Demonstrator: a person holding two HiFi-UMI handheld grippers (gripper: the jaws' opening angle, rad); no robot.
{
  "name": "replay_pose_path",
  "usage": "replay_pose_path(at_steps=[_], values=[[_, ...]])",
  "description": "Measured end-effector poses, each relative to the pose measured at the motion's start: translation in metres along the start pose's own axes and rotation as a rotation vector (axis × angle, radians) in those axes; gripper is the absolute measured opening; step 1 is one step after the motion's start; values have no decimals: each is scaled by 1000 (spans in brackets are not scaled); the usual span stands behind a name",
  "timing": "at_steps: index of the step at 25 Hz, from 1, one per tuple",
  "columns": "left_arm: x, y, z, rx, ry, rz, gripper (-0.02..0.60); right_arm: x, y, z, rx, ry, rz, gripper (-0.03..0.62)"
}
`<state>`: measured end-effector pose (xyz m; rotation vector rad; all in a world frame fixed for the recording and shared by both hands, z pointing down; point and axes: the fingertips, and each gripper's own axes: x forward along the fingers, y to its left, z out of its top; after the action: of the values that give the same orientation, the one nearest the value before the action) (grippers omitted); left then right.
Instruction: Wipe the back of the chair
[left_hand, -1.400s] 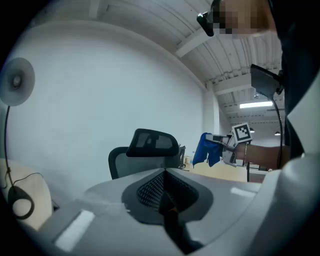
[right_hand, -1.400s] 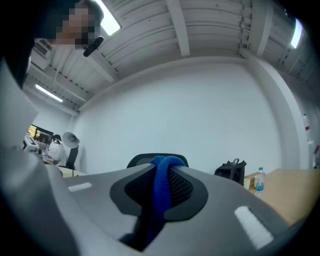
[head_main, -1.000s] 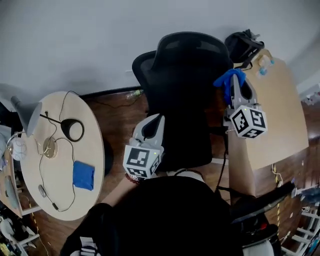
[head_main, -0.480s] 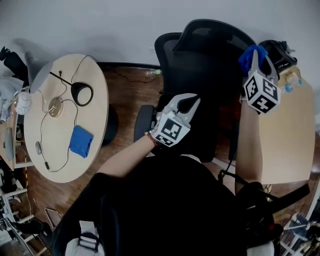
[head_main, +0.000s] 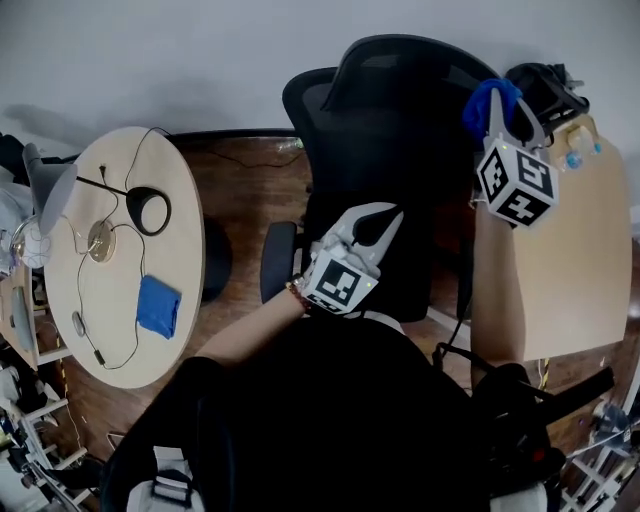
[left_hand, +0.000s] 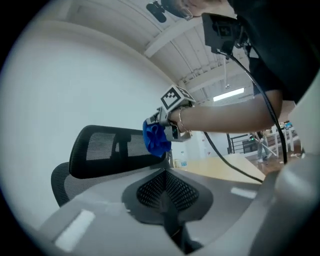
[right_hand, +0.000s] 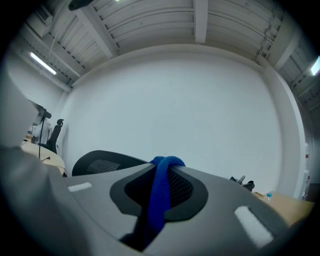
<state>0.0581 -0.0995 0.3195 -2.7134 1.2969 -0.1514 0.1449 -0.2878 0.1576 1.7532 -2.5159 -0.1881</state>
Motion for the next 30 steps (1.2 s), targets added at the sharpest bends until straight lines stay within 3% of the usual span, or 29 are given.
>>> replay_pose_path(at_steps=[2, 4, 12, 19, 30], values=[[2, 8, 18, -6, -36, 1, 6, 1, -1, 2, -6, -3, -3, 45], [4, 15, 29, 38, -50, -1, 6, 1, -1, 5, -6, -11, -7, 44], [2, 38, 27, 137, -24, 34, 6, 21, -5, -5, -27, 61, -64, 44], [3, 44, 28, 117, -37, 32, 6, 46, -4, -16, -40, 128, -103, 46], [-13, 74, 23, 90, -36, 74, 6, 75, 82, -7, -39, 86, 52, 45]])
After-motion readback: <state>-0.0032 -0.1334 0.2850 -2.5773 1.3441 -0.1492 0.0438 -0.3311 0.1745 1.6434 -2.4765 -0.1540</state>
